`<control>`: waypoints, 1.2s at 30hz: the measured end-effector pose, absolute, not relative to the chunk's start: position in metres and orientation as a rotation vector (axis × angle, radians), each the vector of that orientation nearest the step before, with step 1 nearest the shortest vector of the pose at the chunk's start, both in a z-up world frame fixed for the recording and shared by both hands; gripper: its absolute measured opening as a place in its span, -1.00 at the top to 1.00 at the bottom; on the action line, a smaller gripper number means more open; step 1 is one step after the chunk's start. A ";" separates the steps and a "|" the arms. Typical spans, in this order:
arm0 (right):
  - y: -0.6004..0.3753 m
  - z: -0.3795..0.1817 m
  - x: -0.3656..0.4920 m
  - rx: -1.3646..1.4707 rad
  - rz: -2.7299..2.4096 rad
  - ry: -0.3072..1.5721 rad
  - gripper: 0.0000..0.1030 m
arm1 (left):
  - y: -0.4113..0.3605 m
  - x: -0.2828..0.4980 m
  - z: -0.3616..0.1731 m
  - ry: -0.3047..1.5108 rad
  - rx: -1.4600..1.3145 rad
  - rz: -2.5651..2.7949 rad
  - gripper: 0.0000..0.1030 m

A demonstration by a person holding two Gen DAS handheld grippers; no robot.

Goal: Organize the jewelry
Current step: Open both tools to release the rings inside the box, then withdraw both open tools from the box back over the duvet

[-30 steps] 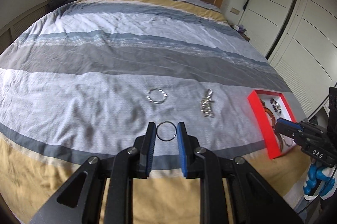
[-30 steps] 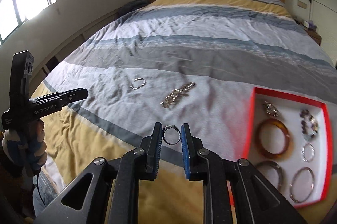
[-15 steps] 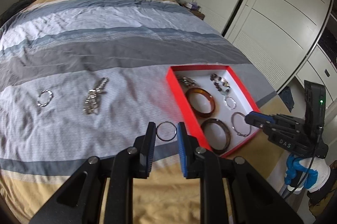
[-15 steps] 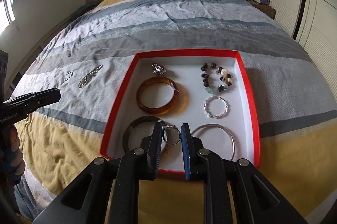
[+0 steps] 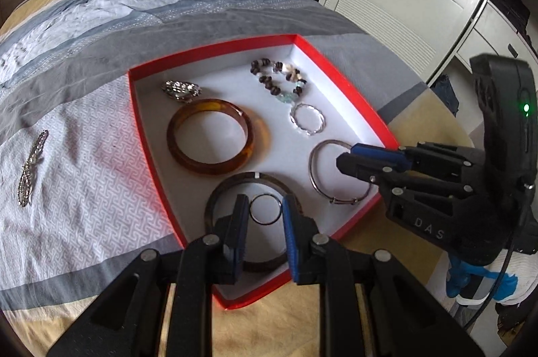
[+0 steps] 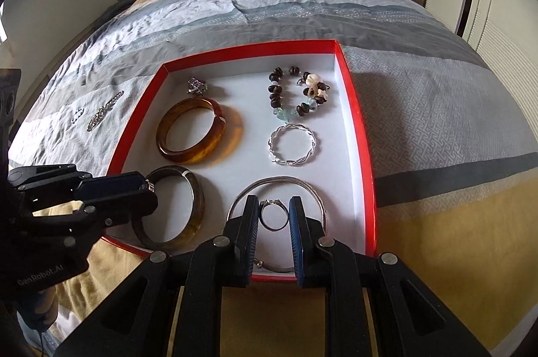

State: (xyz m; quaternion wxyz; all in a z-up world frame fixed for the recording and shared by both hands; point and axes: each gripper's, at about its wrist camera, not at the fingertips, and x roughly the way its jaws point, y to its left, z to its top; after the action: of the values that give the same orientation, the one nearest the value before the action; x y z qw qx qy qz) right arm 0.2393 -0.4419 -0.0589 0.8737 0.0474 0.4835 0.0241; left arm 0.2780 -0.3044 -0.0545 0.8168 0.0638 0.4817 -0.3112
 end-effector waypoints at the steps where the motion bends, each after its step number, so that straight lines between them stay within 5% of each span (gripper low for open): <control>1: -0.443 -0.061 0.240 0.099 0.050 1.016 0.65 | -0.307 0.278 -0.059 1.033 0.153 -0.659 0.63; 15: -0.450 -0.054 0.228 0.133 0.035 1.015 0.46 | -0.300 0.281 -0.067 1.080 0.112 -0.626 0.55; 36: -0.397 0.052 0.118 0.188 0.074 0.851 0.29 | -0.164 0.171 0.036 0.955 -0.020 -0.453 0.30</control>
State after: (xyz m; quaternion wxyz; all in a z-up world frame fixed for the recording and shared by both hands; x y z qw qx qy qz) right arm 0.1179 -0.3973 0.0522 0.9059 0.0909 0.4121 0.0361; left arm 0.1707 -0.1643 0.0362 0.8635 -0.0098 0.4555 -0.2162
